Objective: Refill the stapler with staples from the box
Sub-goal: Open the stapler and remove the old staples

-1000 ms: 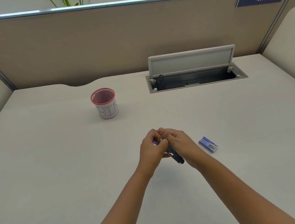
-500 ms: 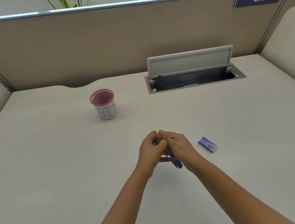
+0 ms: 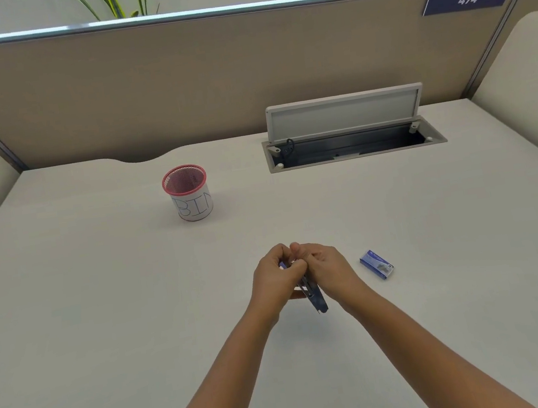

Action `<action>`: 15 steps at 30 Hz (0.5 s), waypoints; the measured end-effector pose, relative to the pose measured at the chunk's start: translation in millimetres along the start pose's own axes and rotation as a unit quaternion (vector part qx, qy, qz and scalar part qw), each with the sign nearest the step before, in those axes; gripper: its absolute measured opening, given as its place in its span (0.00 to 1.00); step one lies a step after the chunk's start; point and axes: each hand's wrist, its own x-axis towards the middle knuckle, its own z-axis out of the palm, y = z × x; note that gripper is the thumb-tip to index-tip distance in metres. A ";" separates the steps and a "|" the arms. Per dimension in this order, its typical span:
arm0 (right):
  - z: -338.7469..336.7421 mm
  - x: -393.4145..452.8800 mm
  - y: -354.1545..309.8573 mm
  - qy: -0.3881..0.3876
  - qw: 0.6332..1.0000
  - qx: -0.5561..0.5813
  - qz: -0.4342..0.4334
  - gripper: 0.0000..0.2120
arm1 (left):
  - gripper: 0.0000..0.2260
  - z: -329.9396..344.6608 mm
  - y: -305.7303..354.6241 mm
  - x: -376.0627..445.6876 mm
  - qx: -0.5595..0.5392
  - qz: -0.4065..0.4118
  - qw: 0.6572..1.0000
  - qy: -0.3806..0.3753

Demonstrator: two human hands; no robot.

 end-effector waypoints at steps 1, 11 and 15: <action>-0.2 -0.2 1.2 -0.002 1.000 -0.003 0.001 0.17 | 0.06 -1.1 0.6 0.6 0.012 0.000 1.000 -0.007; -0.6 1.3 -3.5 0.037 0.996 0.075 -0.033 0.09 | 0.06 -5.4 -6.9 -3.5 -0.112 -0.010 0.993 0.042; -8.5 -4.3 -6.8 0.077 0.980 0.177 -0.049 0.14 | 0.08 -13.3 -9.6 2.0 -0.233 -0.025 0.966 0.107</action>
